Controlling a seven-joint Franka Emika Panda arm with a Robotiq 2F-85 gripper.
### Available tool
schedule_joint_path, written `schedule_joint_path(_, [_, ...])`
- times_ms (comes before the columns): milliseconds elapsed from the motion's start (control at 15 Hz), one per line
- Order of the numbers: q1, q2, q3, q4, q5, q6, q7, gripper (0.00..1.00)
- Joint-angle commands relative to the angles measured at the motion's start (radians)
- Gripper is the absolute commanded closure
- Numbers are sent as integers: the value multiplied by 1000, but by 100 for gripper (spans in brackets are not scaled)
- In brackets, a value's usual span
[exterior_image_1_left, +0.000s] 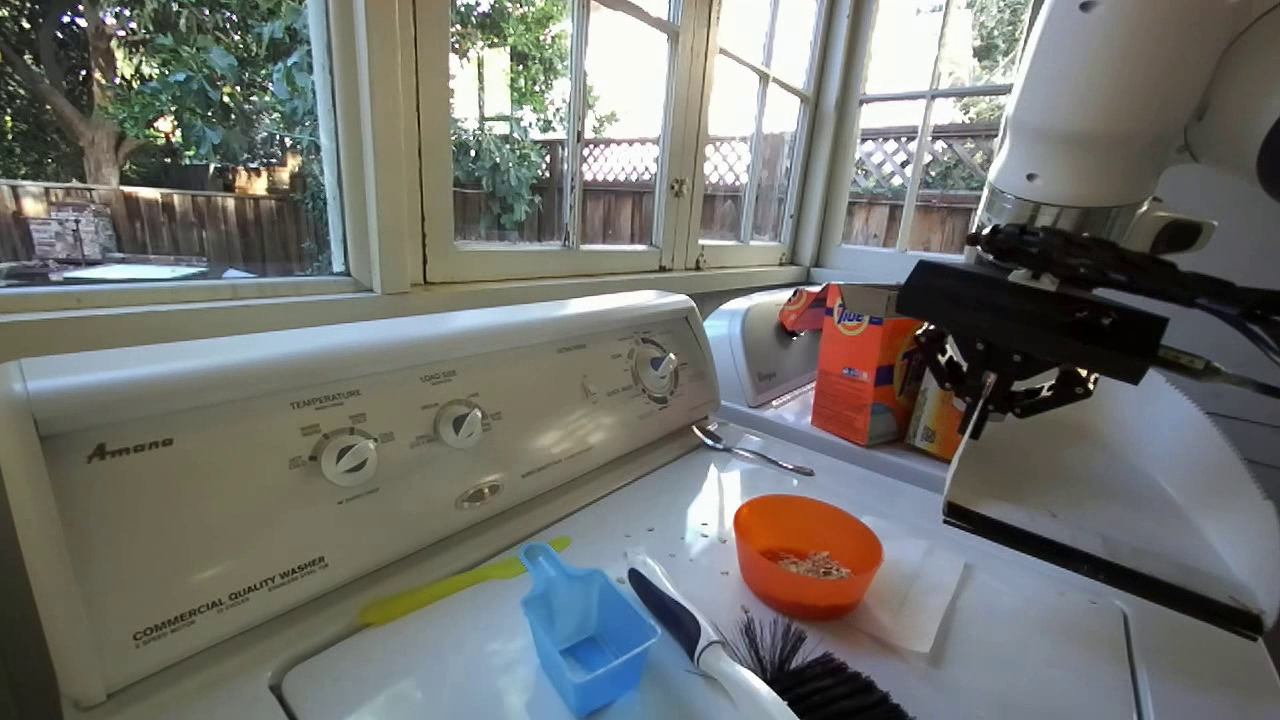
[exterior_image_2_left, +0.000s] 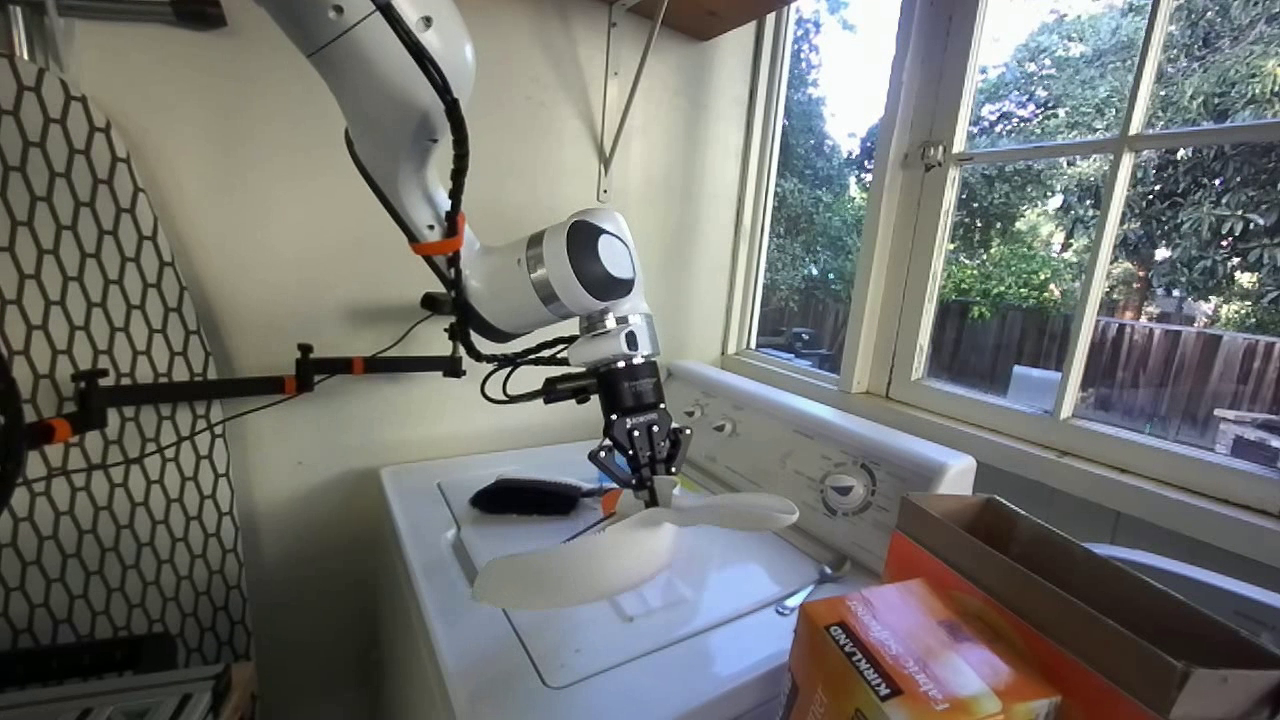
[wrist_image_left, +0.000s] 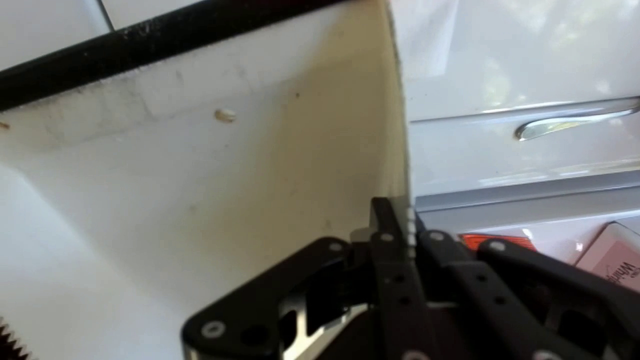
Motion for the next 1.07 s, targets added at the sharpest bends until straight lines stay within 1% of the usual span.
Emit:
schedule_joint_path(0, [-18, -15, -9, -37, 18, 16, 25, 99])
schedule_joint_path(400, [-29, 46, -32, -22, -1, 72, 106, 99])
schedule_joint_path(800, [-23, 127, -74, -4, -20, 184, 213, 99])
schedule_joint_path(1000, [-17, 157, -97, 8, -24, 223, 241, 99])
